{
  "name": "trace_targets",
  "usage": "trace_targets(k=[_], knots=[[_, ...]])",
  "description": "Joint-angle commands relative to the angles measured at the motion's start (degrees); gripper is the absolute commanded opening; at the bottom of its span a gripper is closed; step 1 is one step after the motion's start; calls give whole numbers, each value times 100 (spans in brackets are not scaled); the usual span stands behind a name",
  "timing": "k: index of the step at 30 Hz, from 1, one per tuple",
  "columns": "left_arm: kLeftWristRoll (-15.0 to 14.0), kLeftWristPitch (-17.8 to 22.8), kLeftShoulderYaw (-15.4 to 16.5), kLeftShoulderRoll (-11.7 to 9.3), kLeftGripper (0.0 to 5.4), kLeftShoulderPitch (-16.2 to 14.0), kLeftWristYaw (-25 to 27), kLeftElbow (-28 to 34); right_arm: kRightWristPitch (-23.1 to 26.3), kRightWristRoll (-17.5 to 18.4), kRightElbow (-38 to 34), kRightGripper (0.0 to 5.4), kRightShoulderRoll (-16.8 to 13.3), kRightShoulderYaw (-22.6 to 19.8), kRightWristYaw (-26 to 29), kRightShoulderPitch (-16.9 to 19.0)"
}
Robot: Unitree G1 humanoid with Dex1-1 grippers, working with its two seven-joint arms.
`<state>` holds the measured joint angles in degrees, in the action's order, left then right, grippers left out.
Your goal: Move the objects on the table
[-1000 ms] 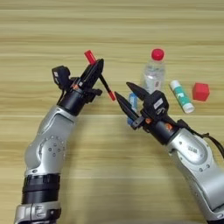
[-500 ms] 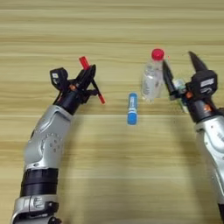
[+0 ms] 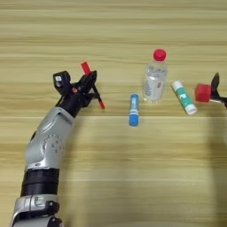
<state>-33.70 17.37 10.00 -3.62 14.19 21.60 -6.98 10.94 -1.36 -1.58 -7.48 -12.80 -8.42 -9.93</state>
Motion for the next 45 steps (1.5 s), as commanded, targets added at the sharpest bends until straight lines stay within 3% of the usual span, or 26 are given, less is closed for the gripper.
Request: trace_targets(k=[1,8,11,13,17,20,30,32,45], knots=[[139,126,-9,-83,46,51,-68,-80,70,40,409,540,-60,3,48,-241],[256,437,11,-194,46,62,-228,-238,-24,40,638,540,18,151,90,-262],[472,568,-57,-315,46,50,-325,-426,-17,37,575,540,64,190,78,-242],[860,402,-186,-437,46,59,-423,-644,-31,34,558,540,94,202,65,-235],[1951,-322,-661,-719,46,85,-631,-1085,-66,15,614,540,115,235,66,-238],[2264,-622,-795,-682,46,103,-662,-1352,-82,8,630,540,114,253,81,-236],[2313,-694,-714,-586,46,173,-678,-1729,-94,14,666,540,130,307,116,-211],[2354,-683,-691,-598,95,189,-744,-1755,-92,15,667,540,132,326,122,-206],[2451,-748,-672,-593,230,207,-831,-1764,-78,17,612,540,139,382,134,-152]])
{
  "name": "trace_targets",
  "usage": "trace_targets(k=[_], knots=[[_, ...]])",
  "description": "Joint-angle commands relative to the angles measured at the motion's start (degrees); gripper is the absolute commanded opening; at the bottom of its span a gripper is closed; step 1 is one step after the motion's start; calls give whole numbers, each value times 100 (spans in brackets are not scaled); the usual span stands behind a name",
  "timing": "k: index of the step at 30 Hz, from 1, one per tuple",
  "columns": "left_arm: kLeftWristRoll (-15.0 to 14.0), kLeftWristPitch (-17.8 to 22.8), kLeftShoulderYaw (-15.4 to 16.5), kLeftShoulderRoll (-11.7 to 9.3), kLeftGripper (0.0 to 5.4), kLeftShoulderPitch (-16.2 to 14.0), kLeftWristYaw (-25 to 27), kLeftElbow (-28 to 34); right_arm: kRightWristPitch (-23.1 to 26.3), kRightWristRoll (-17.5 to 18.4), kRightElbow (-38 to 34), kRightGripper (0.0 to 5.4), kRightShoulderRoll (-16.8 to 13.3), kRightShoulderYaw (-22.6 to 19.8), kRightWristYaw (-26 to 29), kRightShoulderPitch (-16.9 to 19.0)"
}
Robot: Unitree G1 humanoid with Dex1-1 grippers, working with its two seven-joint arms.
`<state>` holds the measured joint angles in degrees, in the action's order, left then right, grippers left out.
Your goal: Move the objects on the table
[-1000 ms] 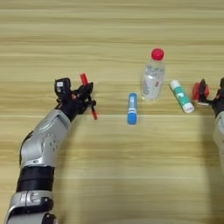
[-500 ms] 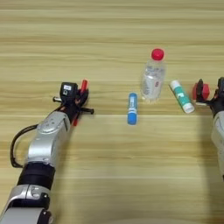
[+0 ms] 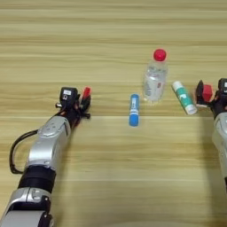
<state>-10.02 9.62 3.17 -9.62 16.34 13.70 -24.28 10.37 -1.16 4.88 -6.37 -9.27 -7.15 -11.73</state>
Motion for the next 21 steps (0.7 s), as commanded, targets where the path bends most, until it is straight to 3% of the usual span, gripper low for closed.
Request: trace_targets(k=[1,7,17,21], knots=[[68,19,18,14,234,-9,-20,-17,0,3,-108,540,40,39,13,63],[-311,-85,212,197,301,20,218,254,76,-9,-450,540,107,167,52,235],[-546,-531,422,384,387,10,320,697,181,28,-685,540,128,240,104,387],[-452,-809,574,332,428,83,137,640,295,64,-948,540,193,300,157,539]])
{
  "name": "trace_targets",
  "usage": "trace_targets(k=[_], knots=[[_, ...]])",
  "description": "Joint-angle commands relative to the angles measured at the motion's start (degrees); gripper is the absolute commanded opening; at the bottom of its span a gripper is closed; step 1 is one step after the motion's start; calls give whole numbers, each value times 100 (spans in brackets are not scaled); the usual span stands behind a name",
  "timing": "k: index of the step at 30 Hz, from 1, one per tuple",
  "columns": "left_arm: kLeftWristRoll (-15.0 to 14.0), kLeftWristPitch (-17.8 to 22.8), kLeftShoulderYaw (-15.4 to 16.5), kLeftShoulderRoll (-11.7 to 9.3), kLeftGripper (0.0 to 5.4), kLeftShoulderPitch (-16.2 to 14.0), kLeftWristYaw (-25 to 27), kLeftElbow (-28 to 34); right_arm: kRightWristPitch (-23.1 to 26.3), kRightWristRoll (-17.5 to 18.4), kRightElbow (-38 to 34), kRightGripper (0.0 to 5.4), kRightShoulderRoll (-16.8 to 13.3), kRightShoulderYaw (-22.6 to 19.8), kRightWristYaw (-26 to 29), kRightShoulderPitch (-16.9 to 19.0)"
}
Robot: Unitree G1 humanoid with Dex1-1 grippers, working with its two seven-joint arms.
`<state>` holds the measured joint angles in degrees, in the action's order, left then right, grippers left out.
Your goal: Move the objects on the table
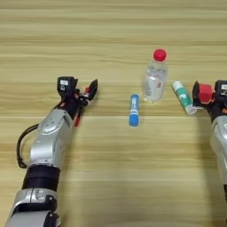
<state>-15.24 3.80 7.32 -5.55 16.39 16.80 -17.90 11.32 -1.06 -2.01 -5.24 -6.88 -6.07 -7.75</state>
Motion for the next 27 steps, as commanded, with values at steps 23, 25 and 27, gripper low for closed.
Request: trace_targets(k=[23,25,27], knots=[[596,-913,411,-357,539,321,-942,-724,1550,214,-1911,540,562,1387,715,1460],[598,-918,409,-351,539,326,-945,-738,1664,258,-1890,540,581,1522,816,1507],[599,-921,406,-349,539,329,-947,-746,1730,344,-1891,540,606,1614,918,1525]])
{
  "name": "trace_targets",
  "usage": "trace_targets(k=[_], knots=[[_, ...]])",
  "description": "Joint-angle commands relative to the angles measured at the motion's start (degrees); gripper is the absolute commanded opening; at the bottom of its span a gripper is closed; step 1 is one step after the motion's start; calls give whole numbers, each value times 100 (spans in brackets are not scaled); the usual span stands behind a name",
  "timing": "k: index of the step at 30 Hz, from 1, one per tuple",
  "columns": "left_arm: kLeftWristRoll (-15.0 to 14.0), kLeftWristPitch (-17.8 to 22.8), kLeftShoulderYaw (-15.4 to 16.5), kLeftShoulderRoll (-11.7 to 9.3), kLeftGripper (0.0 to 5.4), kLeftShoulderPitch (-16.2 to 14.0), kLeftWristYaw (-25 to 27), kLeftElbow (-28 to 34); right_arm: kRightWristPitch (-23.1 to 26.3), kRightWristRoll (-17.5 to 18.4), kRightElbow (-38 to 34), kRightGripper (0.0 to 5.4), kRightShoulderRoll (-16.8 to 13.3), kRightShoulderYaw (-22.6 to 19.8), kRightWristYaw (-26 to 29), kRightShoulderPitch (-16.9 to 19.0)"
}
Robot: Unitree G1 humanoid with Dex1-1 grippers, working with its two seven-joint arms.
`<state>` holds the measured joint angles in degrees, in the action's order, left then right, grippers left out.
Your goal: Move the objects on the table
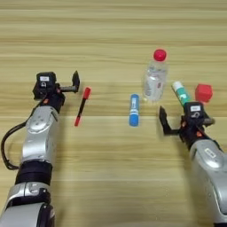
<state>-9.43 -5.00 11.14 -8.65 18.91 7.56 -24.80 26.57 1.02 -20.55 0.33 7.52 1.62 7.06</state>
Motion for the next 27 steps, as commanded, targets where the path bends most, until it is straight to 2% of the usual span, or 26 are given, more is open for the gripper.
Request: trace_targets(k=[1,5,10,16,22,27], knots=[[18,-42,23,-39,539,79,-23,-60,224,180,-41,540,54,219,206,44],[23,-53,19,-31,539,78,-33,-65,171,319,-21,540,68,339,406,46],[29,-61,17,-37,539,84,-37,-88,-82,236,108,540,31,611,581,-103],[36,-75,33,-51,539,113,-54,-214,-262,215,211,540,59,678,597,-265],[37,-96,28,-52,539,138,-47,-284,-514,88,1101,540,178,792,589,-700],[27,-110,29,-42,539,149,-40,-317,-599,8,1368,540,203,837,587,-783]])
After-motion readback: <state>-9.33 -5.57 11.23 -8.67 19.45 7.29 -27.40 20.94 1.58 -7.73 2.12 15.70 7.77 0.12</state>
